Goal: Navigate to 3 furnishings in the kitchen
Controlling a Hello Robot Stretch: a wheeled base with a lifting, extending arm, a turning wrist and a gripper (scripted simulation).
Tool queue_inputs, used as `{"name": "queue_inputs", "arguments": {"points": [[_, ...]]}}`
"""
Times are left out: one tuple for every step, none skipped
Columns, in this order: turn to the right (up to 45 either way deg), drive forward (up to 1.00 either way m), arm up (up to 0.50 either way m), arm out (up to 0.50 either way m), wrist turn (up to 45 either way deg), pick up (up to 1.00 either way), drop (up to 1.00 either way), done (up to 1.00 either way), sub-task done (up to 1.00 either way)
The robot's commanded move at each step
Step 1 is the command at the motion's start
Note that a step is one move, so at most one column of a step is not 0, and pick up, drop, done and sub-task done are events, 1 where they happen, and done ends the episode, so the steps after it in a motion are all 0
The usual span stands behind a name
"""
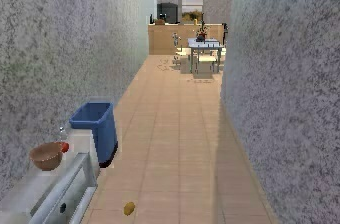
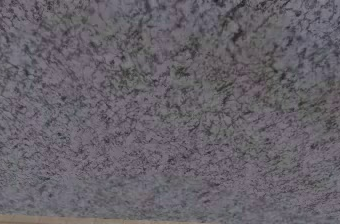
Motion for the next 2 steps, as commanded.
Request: {"name": "queue_inputs", "arguments": {"points": [[0.0,0.15,0.0,0.0,0.0,0.0,0.0,0.0,0.0],[0.0,0.6,0.0,0.0,0.0,0.0,0.0,0.0,0.0]]}}
